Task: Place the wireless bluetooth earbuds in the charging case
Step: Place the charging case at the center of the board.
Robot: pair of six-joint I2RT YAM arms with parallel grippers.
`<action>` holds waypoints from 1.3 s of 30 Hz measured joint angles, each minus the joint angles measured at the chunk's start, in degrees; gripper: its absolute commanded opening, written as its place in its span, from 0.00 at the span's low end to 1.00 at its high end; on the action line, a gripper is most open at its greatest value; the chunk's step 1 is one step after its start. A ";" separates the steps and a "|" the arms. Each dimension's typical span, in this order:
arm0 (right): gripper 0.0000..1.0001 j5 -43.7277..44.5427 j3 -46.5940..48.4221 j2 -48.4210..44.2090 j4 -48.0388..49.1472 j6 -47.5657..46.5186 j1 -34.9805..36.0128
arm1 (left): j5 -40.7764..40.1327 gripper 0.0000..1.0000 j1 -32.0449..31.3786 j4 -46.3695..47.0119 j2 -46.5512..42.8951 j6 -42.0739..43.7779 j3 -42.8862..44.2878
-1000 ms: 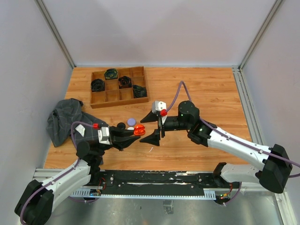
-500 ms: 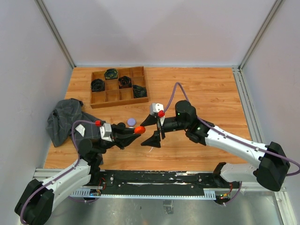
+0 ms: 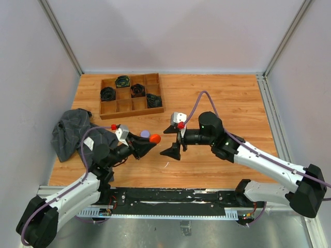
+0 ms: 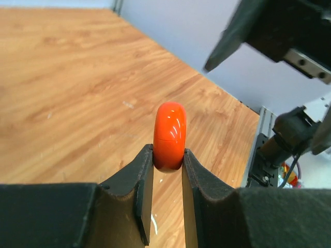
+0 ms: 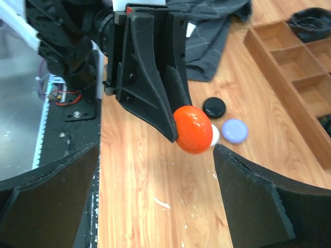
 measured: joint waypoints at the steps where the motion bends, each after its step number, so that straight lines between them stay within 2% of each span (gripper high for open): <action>1: 0.94 1.60 -0.24 -0.74 -0.39 -0.24 -0.13 | -1.07 0.03 0.00 -1.77 -0.02 -0.94 0.24; 8: 0.98 13.16 -5.49 -4.92 -2.73 -0.55 -1.22 | -11.69 0.03 0.00 -21.57 -2.82 -9.38 3.13; 14: 1.00 18.71 -10.16 -6.08 -3.93 0.66 -2.71 | -21.64 0.00 0.04 -36.13 -6.32 -16.44 4.13; 18: 0.99 21.29 -12.11 -6.47 -4.17 1.27 -3.32 | -25.94 0.01 1.60 -42.53 -6.51 -20.70 4.04; 26: 0.99 24.94 -14.88 -8.55 -3.69 2.21 -3.72 | -29.11 0.07 6.99 -48.70 -1.64 -24.48 4.02; 32: 0.99 26.29 -15.69 -10.12 -3.30 2.29 -3.78 | -29.49 0.19 8.61 -49.20 4.61 -25.29 4.81; 34: 0.99 26.40 -15.78 -10.38 -3.02 2.32 -3.80 | -29.49 0.29 8.76 -48.37 5.95 -25.40 5.22; 39: 0.99 26.95 -15.89 -10.99 -2.91 2.34 -3.82 | -29.05 0.44 8.81 -46.21 8.17 -25.70 5.42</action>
